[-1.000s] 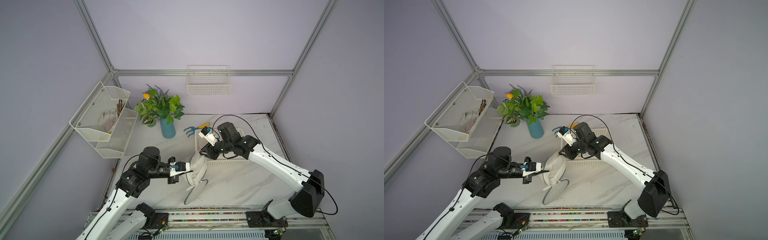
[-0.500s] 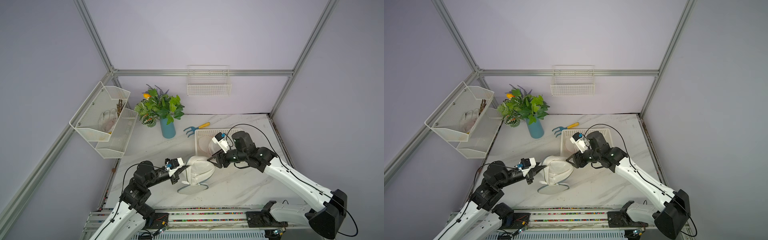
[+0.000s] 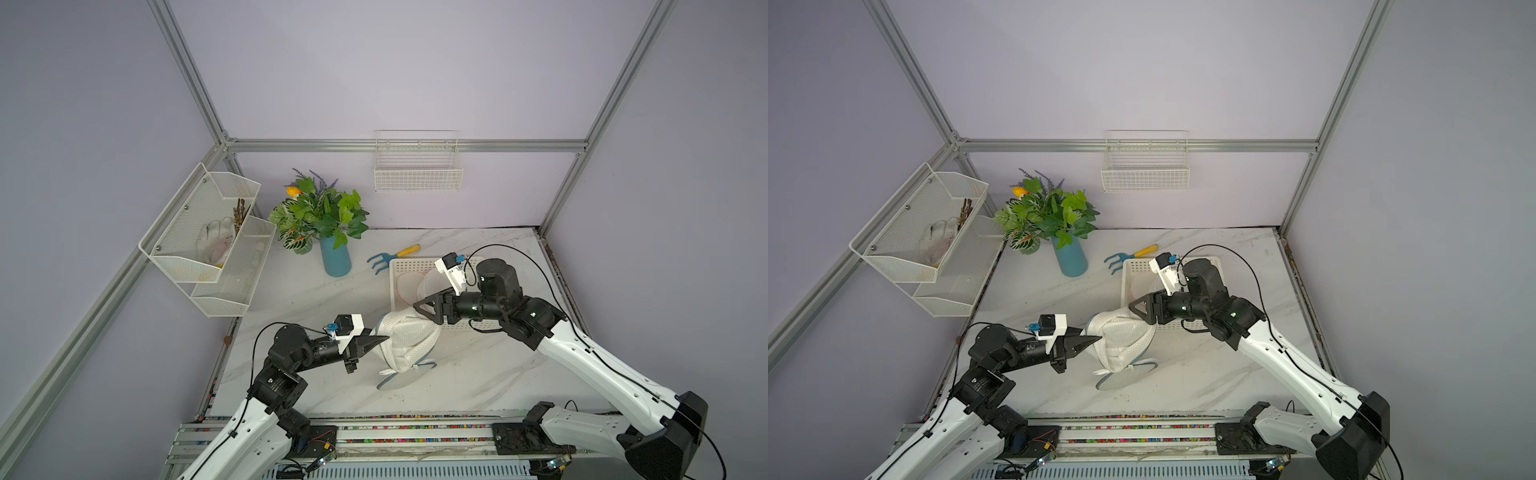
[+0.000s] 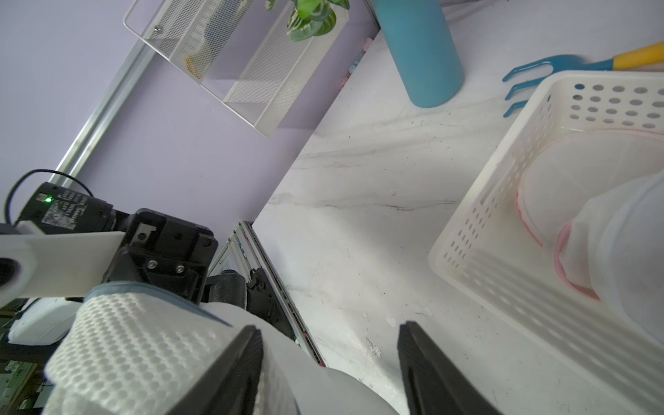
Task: Turn the laundry bag inside out
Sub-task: Turn over the laundry bag.
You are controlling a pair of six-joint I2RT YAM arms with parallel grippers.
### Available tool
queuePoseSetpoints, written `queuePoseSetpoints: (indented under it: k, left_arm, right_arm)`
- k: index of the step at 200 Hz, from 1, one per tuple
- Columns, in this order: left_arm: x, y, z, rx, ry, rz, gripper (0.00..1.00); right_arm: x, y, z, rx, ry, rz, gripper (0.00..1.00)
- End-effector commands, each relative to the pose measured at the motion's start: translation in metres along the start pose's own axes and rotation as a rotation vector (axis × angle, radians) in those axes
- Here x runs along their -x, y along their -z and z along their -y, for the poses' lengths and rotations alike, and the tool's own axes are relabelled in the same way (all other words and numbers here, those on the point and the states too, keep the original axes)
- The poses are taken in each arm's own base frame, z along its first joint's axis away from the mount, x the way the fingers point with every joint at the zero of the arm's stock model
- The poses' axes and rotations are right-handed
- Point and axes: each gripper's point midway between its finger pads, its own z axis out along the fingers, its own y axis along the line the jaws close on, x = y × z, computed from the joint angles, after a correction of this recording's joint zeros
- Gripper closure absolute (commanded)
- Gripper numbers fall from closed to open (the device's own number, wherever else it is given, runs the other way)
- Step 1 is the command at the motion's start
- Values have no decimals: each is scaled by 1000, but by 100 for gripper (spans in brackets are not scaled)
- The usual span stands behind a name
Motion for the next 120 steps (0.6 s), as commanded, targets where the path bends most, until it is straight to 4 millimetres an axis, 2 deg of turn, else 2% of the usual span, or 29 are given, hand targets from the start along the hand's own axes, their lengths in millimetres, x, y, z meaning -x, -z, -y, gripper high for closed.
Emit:
queuePoseSetpoints:
  k: [1, 11, 24, 65, 92, 106, 120]
  left_arm:
    - [17, 1, -8, 49, -29, 43, 100]
    - [4, 1, -21, 123, -5, -21, 100]
    - [-9, 0, -27, 147, 9, -82, 100]
    - [-11, -2, -26, 133, 45, -68, 100]
    - [-18, -5, -27, 125, 70, -107, 100]
    - [-21, -6, -27, 118, 74, -126, 100]
    - [-19, -7, -25, 104, 66, -127, 100]
  right_arm:
    - [9, 8, -3, -17, -10, 12, 28]
    - [12, 14, -7, -12, 9, 31, 25]
    - [10, 19, -6, -17, 33, 40, 23]
    - [-18, 24, 34, -170, 57, -1, 23]
    - [-12, 37, 52, -288, 105, 67, 25]
    - [-2, 45, 47, -294, 166, 115, 27]
    - [-2, 48, 25, -192, 341, 134, 32]
